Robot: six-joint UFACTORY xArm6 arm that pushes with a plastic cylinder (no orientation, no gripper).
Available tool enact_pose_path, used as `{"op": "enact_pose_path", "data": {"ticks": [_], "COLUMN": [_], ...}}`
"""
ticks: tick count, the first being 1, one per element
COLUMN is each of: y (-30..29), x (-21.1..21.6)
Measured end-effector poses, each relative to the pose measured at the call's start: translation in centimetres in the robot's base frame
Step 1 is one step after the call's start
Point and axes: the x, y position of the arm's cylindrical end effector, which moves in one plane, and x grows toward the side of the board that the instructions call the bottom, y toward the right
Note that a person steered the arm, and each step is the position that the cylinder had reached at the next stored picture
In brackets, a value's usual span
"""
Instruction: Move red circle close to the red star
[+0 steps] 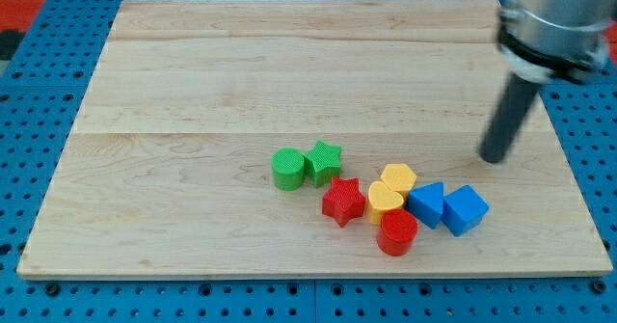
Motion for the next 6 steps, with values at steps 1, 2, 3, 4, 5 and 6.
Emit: {"op": "enact_pose_path", "data": {"ticks": [1, 2, 3, 4, 5, 6], "y": [2.1, -0.8, -4.3, -7.2, -9.9, -12.4], "x": [5.4, 8.1, 8.3, 8.3, 8.3, 8.3]}}
